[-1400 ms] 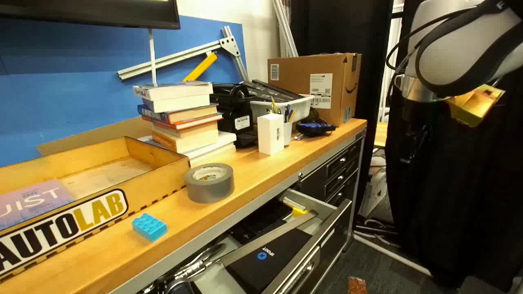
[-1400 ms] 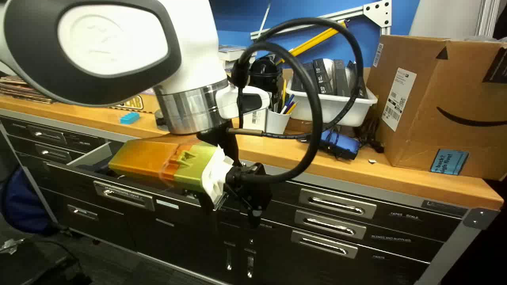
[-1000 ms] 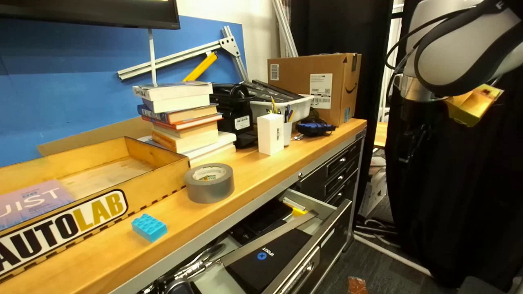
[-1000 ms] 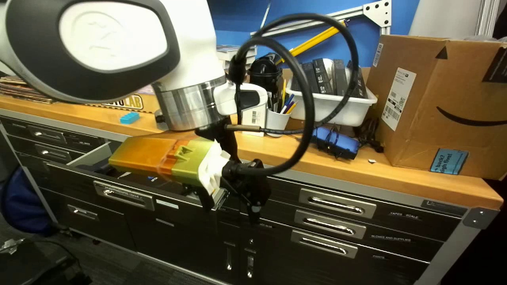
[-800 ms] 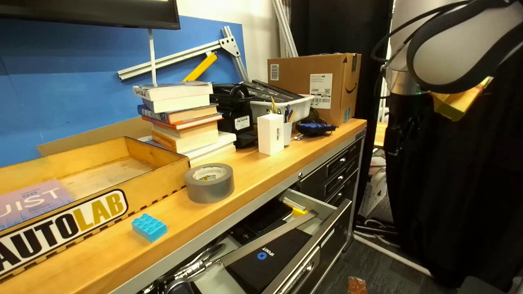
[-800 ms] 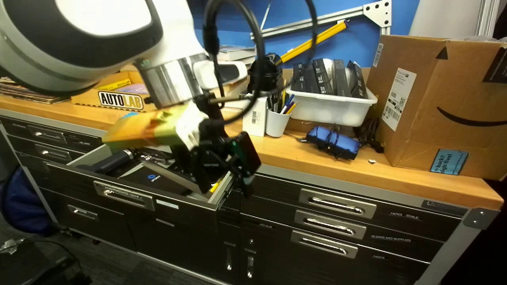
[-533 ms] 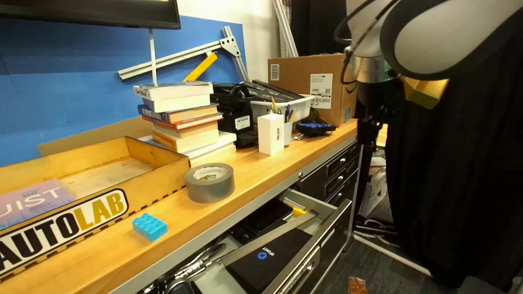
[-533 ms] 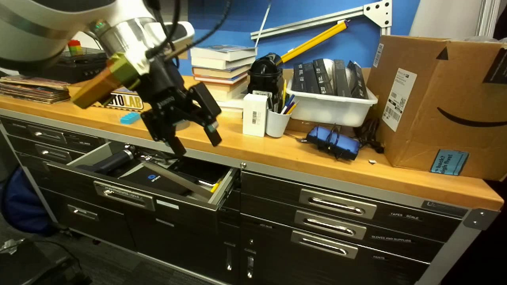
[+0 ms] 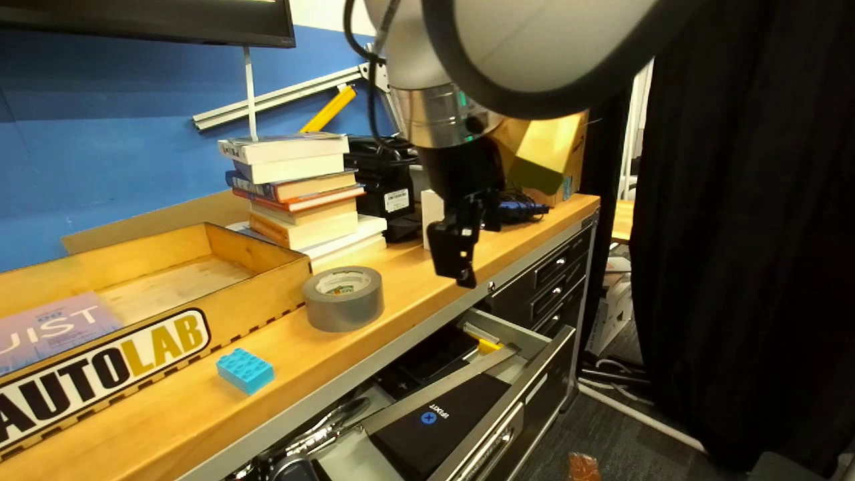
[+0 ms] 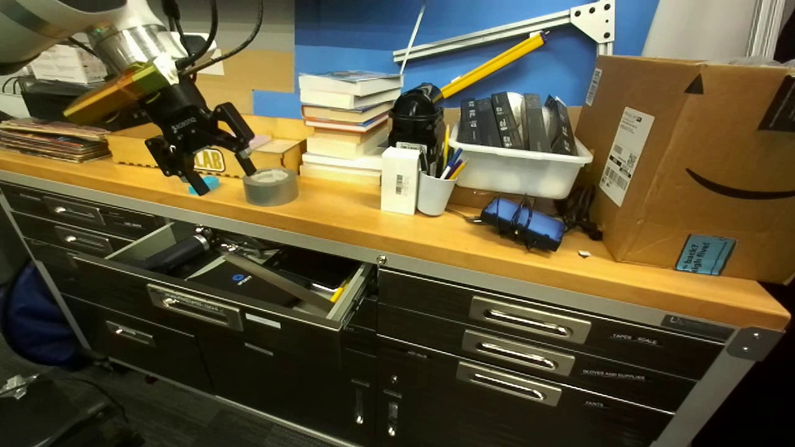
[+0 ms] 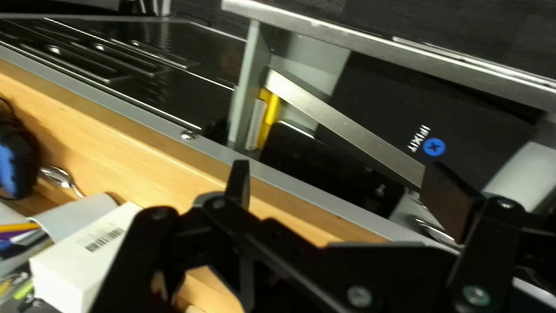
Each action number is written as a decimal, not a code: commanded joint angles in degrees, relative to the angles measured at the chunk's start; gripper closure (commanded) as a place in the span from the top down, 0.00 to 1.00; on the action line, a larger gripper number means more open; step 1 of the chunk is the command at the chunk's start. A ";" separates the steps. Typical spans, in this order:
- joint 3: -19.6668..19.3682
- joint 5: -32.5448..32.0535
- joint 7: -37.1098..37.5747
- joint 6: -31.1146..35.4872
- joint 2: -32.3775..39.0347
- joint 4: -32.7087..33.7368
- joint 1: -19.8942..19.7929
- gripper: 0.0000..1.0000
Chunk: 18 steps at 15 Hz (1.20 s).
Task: Pick up the blue object from the counter and put it in the open drawer and close it
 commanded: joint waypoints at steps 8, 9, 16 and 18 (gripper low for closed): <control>1.59 7.32 -0.59 -3.77 23.55 23.78 8.18 1.00; 1.82 7.31 -0.66 -4.32 25.39 25.54 9.07 1.00; 1.96 5.60 3.48 -8.74 36.18 35.33 15.96 1.00; 1.20 3.41 6.09 -6.80 37.75 36.55 17.61 1.00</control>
